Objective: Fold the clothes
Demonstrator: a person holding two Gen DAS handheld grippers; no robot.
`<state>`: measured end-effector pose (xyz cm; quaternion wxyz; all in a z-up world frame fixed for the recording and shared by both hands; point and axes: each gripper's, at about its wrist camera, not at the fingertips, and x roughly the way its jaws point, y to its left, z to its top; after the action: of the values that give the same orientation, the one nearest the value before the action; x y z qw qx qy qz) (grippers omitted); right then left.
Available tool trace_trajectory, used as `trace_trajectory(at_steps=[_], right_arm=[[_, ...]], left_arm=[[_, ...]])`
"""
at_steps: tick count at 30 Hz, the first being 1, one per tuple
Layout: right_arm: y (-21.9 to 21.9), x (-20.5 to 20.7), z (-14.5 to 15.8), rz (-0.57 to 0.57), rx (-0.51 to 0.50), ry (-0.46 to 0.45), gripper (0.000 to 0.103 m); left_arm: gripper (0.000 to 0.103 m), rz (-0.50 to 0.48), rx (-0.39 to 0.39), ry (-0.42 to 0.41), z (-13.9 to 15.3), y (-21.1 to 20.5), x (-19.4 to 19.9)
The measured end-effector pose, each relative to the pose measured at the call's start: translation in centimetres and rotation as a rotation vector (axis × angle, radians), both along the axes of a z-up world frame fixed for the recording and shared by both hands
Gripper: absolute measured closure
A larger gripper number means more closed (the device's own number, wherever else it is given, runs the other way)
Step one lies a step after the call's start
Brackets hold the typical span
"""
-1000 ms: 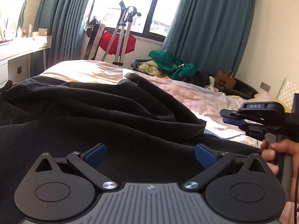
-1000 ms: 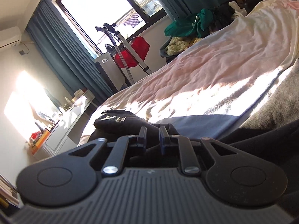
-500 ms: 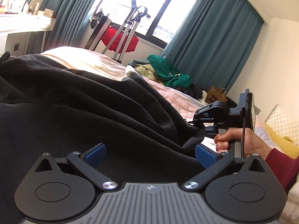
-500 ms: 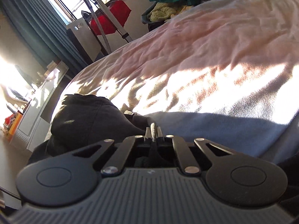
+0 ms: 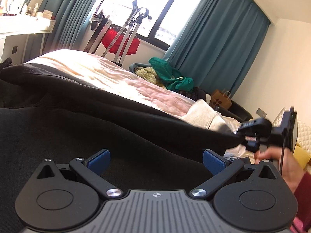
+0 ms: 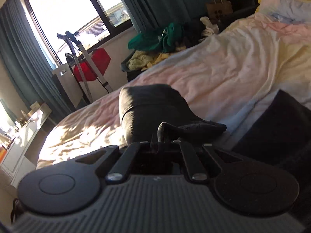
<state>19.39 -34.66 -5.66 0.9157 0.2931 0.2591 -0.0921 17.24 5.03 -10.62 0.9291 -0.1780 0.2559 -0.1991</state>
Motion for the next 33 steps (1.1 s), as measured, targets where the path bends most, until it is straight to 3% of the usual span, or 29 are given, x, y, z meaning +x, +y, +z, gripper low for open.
trace_trajectory(at_steps=[3,6,8,10,11,16,20,23,31,32,33], right_arm=[[0.3,-1.5,-2.6,0.034,0.057,0.042,0.096],[-0.1,-1.9,-2.9,0.036,0.119,0.033,0.093],[-0.5,-1.5,-2.5,0.034,0.144,0.026,0.085],[-1.0,-0.9,-2.3,0.018,0.146,0.019,0.067],[-1.4,-0.8,-2.3,-0.002,0.157,0.012,0.066],[-4.4,-2.3,-4.1,-0.142,0.343,-0.091,0.066],[-6.1,-1.2,-5.9,-0.191,0.361,-0.094,0.068],[-6.2,0.5,-6.3,-0.205,0.309,-0.032,0.069],[-7.0,4.3,-7.4,-0.155,0.295,0.052,0.07],[-7.1,4.7,-7.1,-0.159,0.288,0.066,0.075],[-7.1,5.4,-6.7,-0.157,0.278,0.088,0.095]], left_arm=[[0.0,0.011,-0.032,0.027,-0.1,0.6,0.0],[0.0,0.022,-0.043,0.04,-0.3,0.8,-0.1],[0.0,0.028,-0.043,0.05,-0.5,0.8,0.0],[0.0,0.033,-0.044,0.061,-0.7,0.9,0.0],[0.0,0.034,-0.046,0.071,-0.9,1.0,0.2],[0.0,0.042,-0.074,0.129,-2.1,1.3,1.4],[0.0,0.054,-0.056,0.129,-2.6,1.6,1.2],[0.0,0.051,-0.011,0.112,-2.7,0.9,1.0],[0.0,0.04,0.065,0.085,-3.1,-0.1,0.5],[0.0,0.04,0.072,0.081,-3.1,-0.2,0.5],[0.001,0.043,0.074,0.079,-3.1,-0.2,0.5]])
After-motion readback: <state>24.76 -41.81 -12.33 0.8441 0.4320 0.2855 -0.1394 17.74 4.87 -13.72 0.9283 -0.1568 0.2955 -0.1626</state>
